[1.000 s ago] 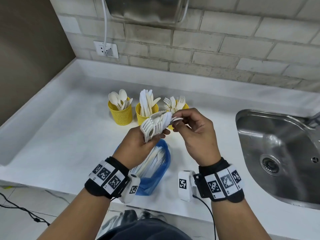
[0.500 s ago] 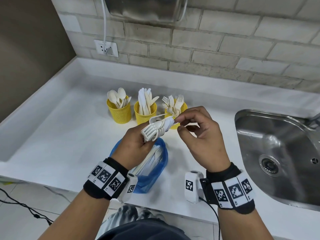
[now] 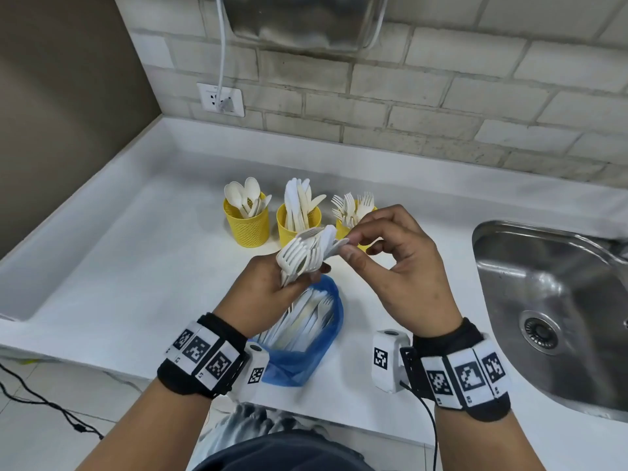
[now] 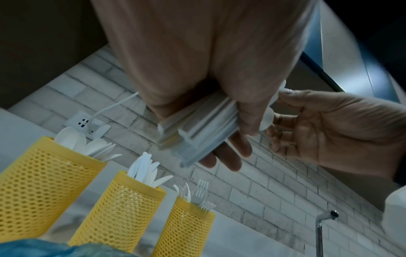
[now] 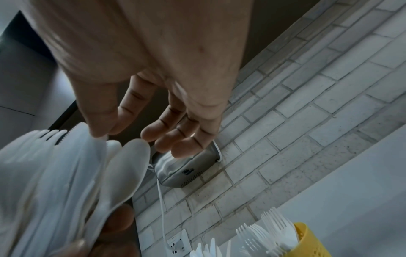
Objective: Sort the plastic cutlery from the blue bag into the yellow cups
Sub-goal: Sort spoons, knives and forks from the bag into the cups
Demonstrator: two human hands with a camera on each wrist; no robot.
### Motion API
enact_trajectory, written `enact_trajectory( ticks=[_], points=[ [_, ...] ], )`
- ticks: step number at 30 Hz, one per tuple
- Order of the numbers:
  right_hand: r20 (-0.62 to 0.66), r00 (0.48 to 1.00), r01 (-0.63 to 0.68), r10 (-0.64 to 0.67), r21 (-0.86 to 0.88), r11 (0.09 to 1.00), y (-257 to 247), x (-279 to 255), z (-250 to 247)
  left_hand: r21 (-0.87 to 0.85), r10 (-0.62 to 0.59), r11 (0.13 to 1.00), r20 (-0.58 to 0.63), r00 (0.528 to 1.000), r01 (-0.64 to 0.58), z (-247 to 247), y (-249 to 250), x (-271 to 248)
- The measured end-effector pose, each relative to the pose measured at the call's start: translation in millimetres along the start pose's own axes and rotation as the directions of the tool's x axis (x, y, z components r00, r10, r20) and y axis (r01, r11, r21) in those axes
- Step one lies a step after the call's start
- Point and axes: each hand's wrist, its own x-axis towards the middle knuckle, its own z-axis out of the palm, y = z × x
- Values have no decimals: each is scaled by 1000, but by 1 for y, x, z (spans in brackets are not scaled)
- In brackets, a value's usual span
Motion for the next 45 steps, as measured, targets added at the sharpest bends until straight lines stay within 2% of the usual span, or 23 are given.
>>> enact_trajectory(
  ticks=[7, 11, 17, 20, 23, 26, 29, 31, 32, 34, 36, 41, 45],
  points=[
    [42, 999, -34, 34, 4, 999, -3, 22, 22, -148, -108, 980, 173, 979, 134, -23, -10, 0],
    [2, 999, -52, 52, 86, 995, -6, 33, 36, -271, -86, 952, 199, 976, 139, -38, -16, 1],
    [-167, 970, -114, 179, 340, 934, -8, 45, 51, -313, -75, 937, 245, 967, 152, -56, -28, -2],
    [-226, 950, -103, 214, 420, 902, -8, 48, 53, -330, -80, 930, 257, 963, 165, -62, -33, -1],
    [-295, 914, -84, 280, 536, 840, -6, 51, 54, -324, -99, 929, 256, 962, 181, -65, -40, -1],
    [-355, 853, -78, 384, 640, 765, -3, 56, 50, -329, -126, 922, 249, 960, 206, -68, -45, -1],
    [-341, 777, -32, 529, 818, 574, 0, 63, 45, -265, -128, 947, 210, 969, 182, -71, -47, -1],
    [-328, 754, -8, 569, 862, 507, 2, 66, 46, -221, -128, 962, 161, 979, 162, -73, -49, 1],
    [-336, 752, -19, 566, 848, 529, 1, 68, 48, -223, -130, 962, 141, 981, 159, -74, -50, 2],
    [-383, 766, -70, 516, 749, 659, 0, 70, 56, -237, -131, 959, 117, 984, 156, -76, -52, 5],
    [-401, 802, -112, 444, 629, 769, 0, 70, 69, -225, -129, 963, 105, 986, 150, -77, -53, 9],
    [-203, 933, -201, 296, 389, 899, 4, 68, 89, -246, -122, 959, 95, 988, 142, -77, -50, 15],
    [-47, 974, -211, 223, 181, 961, 4, 66, 90, -214, -121, 967, 95, 988, 139, -77, -49, 19]
  ],
)
